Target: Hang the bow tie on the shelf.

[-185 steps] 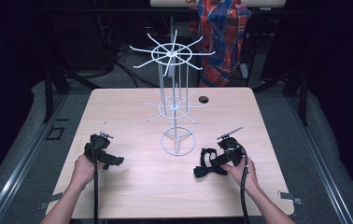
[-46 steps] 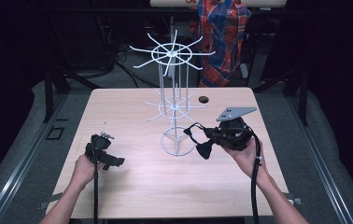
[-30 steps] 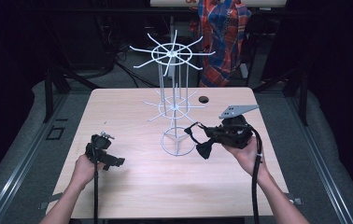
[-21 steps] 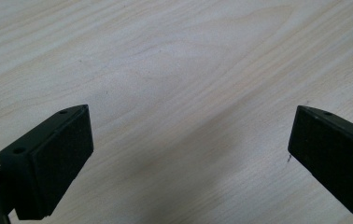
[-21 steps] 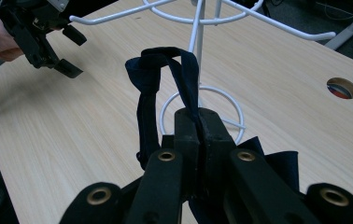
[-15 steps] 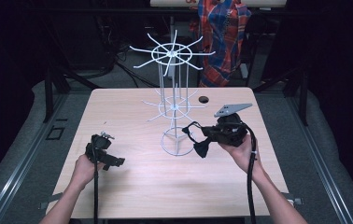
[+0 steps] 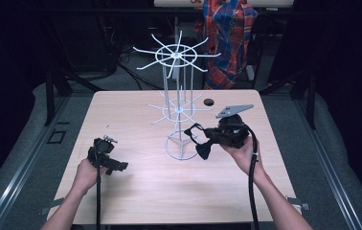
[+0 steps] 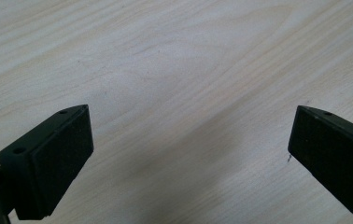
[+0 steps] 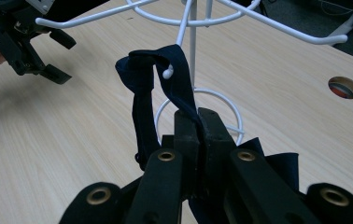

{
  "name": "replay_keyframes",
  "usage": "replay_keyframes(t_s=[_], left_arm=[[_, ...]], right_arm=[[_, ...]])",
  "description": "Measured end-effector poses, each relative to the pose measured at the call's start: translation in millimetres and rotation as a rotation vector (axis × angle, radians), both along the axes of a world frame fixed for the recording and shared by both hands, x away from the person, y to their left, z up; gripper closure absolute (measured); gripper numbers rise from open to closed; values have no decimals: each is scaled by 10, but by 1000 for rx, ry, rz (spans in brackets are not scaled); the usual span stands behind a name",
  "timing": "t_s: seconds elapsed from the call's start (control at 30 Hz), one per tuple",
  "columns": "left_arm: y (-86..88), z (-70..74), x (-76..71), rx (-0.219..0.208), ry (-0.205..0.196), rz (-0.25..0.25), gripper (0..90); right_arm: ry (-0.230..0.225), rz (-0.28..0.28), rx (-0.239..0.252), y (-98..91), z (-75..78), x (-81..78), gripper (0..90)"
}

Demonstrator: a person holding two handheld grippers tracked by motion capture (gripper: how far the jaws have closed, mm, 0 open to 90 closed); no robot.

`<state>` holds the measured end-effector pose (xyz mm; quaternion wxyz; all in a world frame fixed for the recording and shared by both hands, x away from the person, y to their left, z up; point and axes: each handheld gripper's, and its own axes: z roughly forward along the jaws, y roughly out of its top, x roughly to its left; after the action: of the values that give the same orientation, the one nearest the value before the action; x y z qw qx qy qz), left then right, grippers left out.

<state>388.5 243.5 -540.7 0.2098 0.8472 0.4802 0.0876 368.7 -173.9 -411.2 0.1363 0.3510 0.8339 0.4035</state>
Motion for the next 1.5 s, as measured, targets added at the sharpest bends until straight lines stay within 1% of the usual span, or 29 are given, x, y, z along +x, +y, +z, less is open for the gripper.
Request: replay_keyframes(t_s=[0.2, 0.37, 0.4, 0.43, 0.63, 0.67, 0.83, 0.87, 0.93, 1.1, 1.2, 1.23, 1.27, 1.37, 1.4, 1.43, 1.5], left_arm=[[2, 0, 0, 0, 0, 0, 1], [2, -1, 0, 1, 1, 0, 1], [2, -3, 0, 0, -1, 1, 1], [2, -2, 1, 1, 1, 0, 1], [-1, 0, -1, 0, 1, -1, 1], [-1, 0, -1, 0, 1, -1, 1], [-4, 0, -2, 0, 1, -3, 1], [-5, 0, -3, 0, 1, -3, 1], [-3, 0, -2, 1, 1, -5, 1], [-1, -5, -1, 1, -1, -2, 1], [-1, -7, 0, 0, 1, -4, 1], [-3, -8, -1, -1, 2, -2, 1], [-3, -9, -1, 0, 2, -1, 1], [-4, -7, -1, -1, 2, -4, 1], [-4, -7, -1, -1, 2, -4, 1], [-3, -6, -1, -1, 3, -4, 1], [-3, -7, -1, -1, 3, -4, 1]], right_arm=[[1, -5, -8, 44, -28, 39, 865], [-9, -18, -12, 88, -55, 71, 864], [-5, -19, -19, 93, -55, 76, 864], [-6, -21, -13, 101, -63, 80, 864], [-9, -30, -11, 133, -80, 116, 863], [-15, -33, -7, 144, -84, 122, 863], [-7, -37, -17, 196, -100, 154, 862], [-12, -33, -12, 211, -119, 166, 861], [-5, -35, -22, 229, -132, 175, 860], [-40, -53, -5, 243, -142, 185, 862], [-45, -57, 0, 240, -140, 189, 862], [-41, -57, -5, 237, -141, 193, 862], [-32, -63, 3, 238, -172, 211, 857], [-19, -63, -2, 233, -191, 222, 837], [-19, -63, -2, 233, -191, 222, 837], [-27, -56, 0, 230, -200, 215, 794], [-28, -52, 3, 231, -202, 208, 774]])
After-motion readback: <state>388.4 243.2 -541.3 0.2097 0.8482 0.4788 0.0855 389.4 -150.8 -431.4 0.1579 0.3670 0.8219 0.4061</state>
